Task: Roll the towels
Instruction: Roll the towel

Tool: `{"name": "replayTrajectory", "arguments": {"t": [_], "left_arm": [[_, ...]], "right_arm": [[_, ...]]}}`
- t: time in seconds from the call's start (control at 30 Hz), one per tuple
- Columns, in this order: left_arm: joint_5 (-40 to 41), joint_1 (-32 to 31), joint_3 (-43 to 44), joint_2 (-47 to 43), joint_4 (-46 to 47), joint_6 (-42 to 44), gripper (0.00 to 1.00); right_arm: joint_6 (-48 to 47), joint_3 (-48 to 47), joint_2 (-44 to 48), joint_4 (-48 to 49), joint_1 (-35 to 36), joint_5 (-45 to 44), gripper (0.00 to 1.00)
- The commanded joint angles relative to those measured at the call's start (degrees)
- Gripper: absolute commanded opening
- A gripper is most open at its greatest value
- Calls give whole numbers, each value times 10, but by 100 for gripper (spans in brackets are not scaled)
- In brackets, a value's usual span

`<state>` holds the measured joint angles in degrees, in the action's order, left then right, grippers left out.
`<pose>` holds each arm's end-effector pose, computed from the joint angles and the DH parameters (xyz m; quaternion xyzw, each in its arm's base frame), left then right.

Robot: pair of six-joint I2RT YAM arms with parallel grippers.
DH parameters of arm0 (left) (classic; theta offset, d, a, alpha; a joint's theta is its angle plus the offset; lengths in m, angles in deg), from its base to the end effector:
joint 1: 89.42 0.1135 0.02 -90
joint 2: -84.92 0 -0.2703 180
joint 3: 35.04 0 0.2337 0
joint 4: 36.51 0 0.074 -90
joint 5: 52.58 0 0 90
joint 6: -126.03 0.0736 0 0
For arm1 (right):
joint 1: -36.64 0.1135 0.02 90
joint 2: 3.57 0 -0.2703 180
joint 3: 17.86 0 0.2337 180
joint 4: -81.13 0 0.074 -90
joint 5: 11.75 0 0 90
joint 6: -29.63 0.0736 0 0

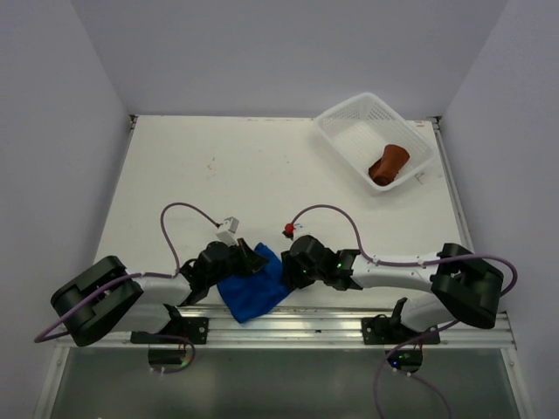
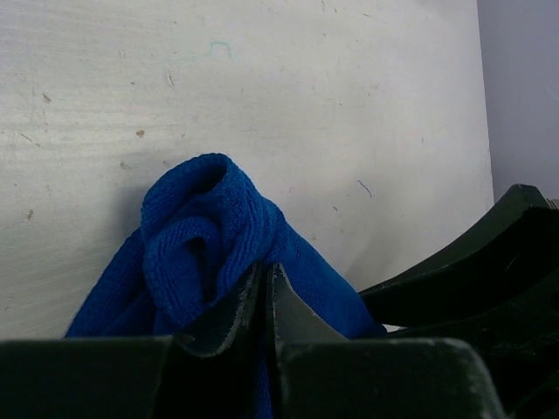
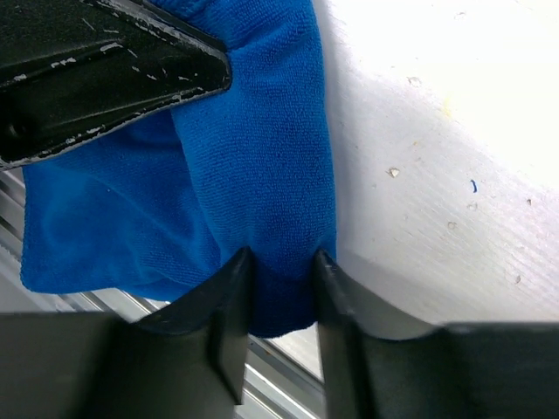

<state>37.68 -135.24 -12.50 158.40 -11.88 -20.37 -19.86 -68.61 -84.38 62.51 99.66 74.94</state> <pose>0.1555 -0.1595 0.1258 -0.0795 0.8457 -0.4095 0.3328 0.1292 0.2445 0.1525 -0.1726 0.9193 0.2603 0.2395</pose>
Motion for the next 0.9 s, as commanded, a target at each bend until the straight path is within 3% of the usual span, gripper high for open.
{"name": "replayTrajectory", "arguments": {"t": [0.0, 0.23, 0.43, 0.63, 0.87], "left_arm": [[24, 2, 0, 9, -74, 32, 7], [20, 24, 39, 10, -98, 63, 9], [6, 59, 104, 35, -123, 106, 10], [4, 78, 158, 102, -101, 120, 1], [2, 108, 237, 150, -116, 147, 1]], "right_arm": [[-16, 4, -1, -122, 10, -13, 31], [-21, -2, -7, -110, 10, -17, 1], [-42, -40, -29, -107, 10, -71, 0], [-61, -73, -67, -63, 9, -128, 0], [-97, -106, -68, -40, -11, -185, 0]]}}
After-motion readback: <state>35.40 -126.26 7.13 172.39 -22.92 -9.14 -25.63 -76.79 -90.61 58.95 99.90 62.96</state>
